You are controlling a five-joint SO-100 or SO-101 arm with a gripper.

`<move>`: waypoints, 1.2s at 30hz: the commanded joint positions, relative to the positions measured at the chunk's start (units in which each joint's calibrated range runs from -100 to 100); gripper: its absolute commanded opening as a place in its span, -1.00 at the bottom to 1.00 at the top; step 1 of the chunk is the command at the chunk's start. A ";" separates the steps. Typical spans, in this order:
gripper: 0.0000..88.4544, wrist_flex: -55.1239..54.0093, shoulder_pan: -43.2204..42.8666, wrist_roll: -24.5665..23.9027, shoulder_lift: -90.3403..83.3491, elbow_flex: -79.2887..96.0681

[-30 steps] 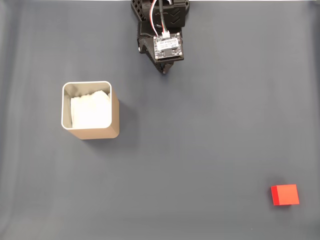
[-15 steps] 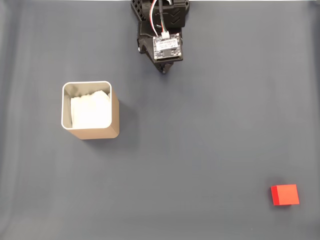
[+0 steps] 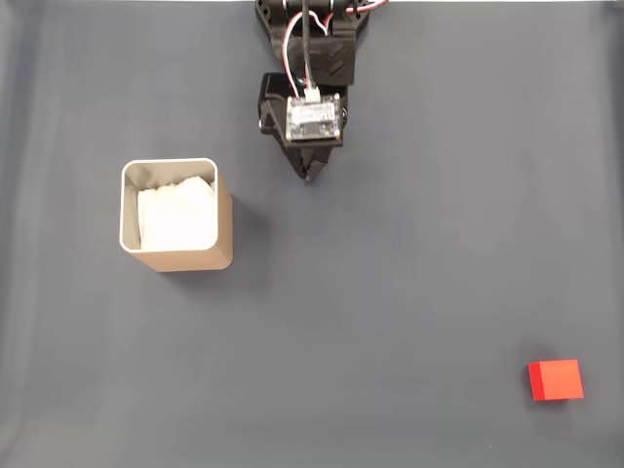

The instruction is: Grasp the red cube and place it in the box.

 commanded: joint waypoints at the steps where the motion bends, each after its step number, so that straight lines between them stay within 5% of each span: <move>1: -1.00 -2.55 -0.52 -0.24 5.19 -8.21; 36: -1.00 7.22 -21.53 -0.34 41.62 -61.26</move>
